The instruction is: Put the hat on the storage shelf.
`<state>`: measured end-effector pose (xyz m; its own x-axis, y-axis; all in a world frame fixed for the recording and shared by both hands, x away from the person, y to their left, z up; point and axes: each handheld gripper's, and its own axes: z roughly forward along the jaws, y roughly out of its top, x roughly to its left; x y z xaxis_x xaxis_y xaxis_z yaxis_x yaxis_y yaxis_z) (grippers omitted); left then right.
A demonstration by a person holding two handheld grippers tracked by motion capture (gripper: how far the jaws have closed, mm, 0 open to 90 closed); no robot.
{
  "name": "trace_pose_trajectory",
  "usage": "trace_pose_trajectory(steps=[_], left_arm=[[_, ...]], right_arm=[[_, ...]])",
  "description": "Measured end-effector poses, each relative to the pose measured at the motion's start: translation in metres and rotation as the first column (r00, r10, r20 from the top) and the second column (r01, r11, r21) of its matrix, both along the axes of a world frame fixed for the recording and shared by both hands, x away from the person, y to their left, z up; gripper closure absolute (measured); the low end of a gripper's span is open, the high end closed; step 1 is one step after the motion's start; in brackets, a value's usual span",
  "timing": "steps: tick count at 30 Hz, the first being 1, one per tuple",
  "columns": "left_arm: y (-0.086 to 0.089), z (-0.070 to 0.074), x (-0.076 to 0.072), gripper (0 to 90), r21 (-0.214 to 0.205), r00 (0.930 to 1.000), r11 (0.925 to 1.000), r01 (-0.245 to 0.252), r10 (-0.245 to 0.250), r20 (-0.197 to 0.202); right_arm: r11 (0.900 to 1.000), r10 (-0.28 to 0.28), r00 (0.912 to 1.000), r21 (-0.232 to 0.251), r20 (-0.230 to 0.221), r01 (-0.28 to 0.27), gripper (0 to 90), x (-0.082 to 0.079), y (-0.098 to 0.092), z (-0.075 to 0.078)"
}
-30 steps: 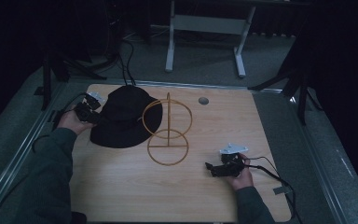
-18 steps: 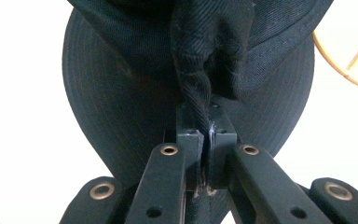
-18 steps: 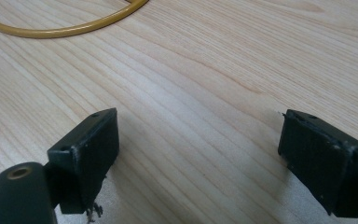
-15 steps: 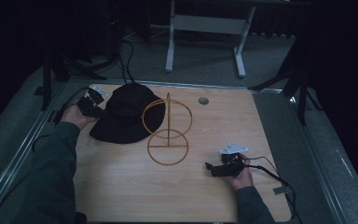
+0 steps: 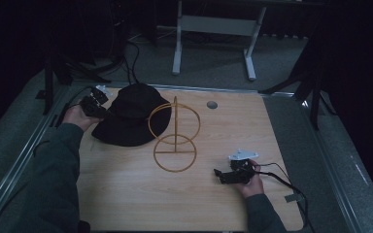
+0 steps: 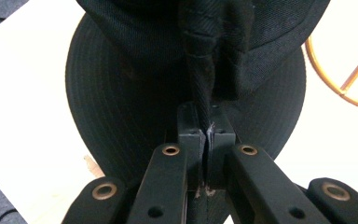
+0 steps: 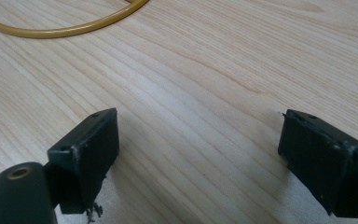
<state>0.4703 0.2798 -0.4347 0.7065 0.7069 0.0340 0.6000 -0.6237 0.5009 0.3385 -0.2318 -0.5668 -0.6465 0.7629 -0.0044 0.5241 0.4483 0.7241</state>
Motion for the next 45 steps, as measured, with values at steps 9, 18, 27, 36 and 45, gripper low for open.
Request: trace_pose_trajectory(steps=[9,18,27,36,45], left_arm=[[-0.001,0.011,0.000,88.6,-0.004,0.9995,0.9999,-0.011,0.011,0.030],[0.000,0.019,-0.001,88.6,-0.006,0.9988,0.9999,-0.016,0.016,0.047],[0.001,0.029,-0.001,88.6,-0.021,0.9976,0.9996,-0.017,0.019,0.067],[0.000,0.039,-0.001,88.6,-0.028,0.9965,0.9995,-0.014,0.016,0.082],[0.003,0.050,-0.003,88.5,-0.057,0.9945,0.9983,-0.013,0.019,0.103]], right_arm=[[1.0000,0.000,1.0000,0.000,0.000,0.000,12.1,0.000,0.000,0.000],[1.0000,0.000,1.0000,0.000,0.000,0.000,12.1,0.000,0.000,0.000],[1.0000,0.000,1.0000,0.000,0.000,0.000,12.1,0.000,0.000,0.000],[1.0000,0.001,1.0000,0.000,0.001,-0.001,12.1,0.000,0.000,0.000],[1.0000,0.001,1.0000,-0.001,0.001,-0.001,12.2,0.000,0.000,0.000]])
